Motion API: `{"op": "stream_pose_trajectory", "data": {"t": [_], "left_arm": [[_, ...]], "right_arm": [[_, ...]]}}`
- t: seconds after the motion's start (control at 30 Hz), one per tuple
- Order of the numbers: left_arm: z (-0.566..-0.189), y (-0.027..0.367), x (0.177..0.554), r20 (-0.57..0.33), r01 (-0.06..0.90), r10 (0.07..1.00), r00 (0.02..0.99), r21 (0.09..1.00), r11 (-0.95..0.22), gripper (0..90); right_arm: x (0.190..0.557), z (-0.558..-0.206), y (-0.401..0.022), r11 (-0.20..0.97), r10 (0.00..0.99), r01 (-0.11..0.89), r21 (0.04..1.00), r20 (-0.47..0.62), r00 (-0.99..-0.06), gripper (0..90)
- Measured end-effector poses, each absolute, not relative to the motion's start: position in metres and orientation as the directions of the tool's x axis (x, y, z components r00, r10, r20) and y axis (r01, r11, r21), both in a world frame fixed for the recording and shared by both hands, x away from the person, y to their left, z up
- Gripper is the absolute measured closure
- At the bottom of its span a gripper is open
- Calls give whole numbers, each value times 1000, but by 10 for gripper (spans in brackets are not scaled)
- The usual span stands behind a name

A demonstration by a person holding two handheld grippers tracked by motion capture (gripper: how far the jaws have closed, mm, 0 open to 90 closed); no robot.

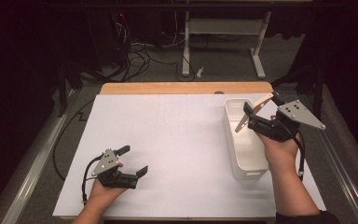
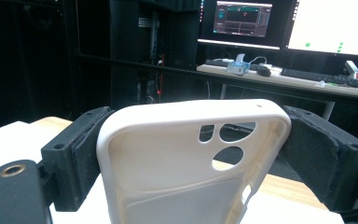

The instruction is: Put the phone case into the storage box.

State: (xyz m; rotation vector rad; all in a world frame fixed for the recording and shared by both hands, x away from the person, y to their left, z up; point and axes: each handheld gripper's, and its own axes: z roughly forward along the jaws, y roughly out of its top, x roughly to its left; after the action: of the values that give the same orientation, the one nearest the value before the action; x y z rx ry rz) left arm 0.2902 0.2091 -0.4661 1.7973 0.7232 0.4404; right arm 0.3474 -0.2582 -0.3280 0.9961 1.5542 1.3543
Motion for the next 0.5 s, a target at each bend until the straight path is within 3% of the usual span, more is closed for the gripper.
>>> {"op": "stream_pose_trajectory", "data": {"t": [0.5], "left_arm": [[-466, 210, 289, -55, 257, 664, 745, 943, -210, 8]], "right_arm": [[376, -333, -251, 109, 954, 59, 992, -88, -287, 126]]}}
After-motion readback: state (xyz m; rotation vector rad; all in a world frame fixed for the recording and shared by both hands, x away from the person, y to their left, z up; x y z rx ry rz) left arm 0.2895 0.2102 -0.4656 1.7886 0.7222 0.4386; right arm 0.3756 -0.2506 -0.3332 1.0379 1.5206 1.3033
